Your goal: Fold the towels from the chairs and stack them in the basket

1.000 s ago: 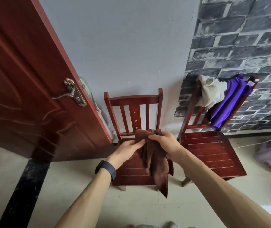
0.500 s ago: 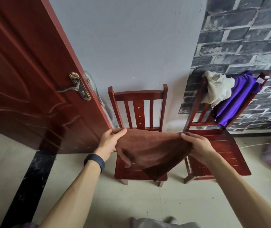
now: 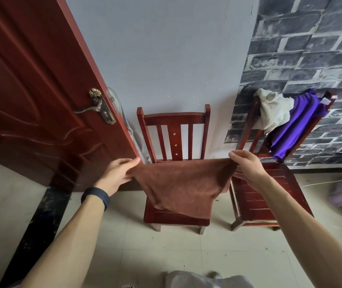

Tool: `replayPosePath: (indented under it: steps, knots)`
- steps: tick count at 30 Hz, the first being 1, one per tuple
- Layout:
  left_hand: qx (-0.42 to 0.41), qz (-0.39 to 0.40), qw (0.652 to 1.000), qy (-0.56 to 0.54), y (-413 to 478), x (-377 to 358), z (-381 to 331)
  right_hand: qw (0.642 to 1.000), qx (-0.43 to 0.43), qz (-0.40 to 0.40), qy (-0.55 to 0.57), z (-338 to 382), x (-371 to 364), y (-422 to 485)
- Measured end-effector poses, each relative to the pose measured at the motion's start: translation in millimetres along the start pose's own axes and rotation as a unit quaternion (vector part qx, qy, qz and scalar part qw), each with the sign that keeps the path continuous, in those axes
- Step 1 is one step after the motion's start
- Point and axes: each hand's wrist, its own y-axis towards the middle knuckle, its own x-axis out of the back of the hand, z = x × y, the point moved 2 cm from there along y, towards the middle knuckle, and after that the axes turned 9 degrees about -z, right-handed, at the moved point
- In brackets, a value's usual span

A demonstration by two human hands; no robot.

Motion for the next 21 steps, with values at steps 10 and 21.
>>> replayPosePath:
  steps: [10,21]
  knots:
    - [-0.242,-0.063,0.913,0.322,5,17,-9,0.933,0.228,-0.034,-0.275,29,-3,-11]
    - [-0.257,-0.132,0.907,0.306,9,21,-9,0.972,0.141,0.037,-0.182,21,1,8]
